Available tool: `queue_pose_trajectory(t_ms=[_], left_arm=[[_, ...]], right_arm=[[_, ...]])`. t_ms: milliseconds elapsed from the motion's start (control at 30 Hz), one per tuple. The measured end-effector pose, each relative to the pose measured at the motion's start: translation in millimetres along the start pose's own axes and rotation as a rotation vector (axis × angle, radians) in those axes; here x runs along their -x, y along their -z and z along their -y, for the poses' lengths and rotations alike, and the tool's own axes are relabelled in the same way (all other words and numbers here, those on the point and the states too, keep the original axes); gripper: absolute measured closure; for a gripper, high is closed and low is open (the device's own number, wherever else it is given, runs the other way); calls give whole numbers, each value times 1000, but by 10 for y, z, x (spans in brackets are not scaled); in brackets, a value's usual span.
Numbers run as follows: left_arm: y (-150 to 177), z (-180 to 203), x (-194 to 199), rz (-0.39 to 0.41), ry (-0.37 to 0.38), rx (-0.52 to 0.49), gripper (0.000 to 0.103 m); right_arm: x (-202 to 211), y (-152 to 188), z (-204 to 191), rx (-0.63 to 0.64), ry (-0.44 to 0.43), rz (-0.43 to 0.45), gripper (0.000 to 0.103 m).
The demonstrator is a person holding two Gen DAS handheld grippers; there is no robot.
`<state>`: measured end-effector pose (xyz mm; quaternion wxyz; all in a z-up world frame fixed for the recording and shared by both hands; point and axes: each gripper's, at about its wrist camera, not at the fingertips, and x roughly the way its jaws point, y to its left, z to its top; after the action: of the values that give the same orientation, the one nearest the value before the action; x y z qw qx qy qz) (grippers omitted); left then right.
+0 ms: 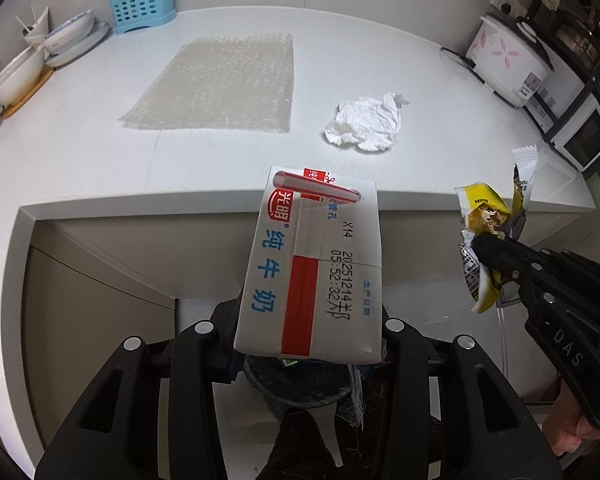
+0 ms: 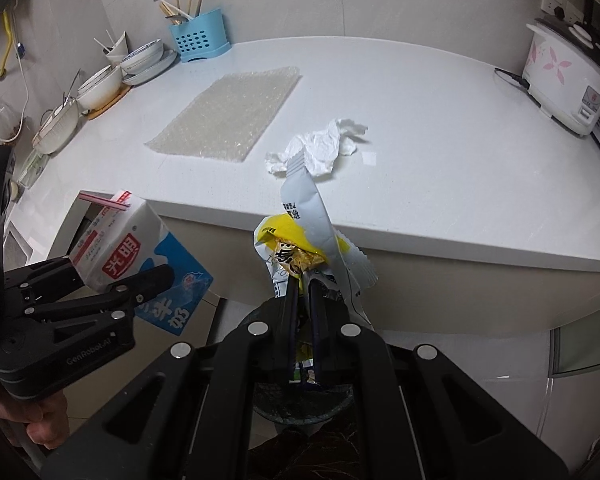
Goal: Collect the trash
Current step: 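Carry the milk carton with the left tool while the right tool carries the snack bag over the wastebasket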
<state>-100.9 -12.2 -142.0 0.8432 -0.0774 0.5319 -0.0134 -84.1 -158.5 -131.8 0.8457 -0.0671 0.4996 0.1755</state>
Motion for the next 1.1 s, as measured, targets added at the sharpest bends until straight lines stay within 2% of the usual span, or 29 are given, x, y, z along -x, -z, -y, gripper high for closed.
queue_pose_trajectory(t_ms=[300,567,833,1100], left_arm=[[131,68,-345,-32,12,-31,63],[285,-26,-728,-64,20,-14,63],[434,-266,-981,-75,-15,-3,63],[567,-450,-1081,-83,-35,10,63]], right_arm=[[-366,241,200,-23,43,-48,98],[-647,369,278,-55,21,-84,98],[-970,518,252,-61,-15,-128,98],[-1425,690,65,-13,-19,-226,97]])
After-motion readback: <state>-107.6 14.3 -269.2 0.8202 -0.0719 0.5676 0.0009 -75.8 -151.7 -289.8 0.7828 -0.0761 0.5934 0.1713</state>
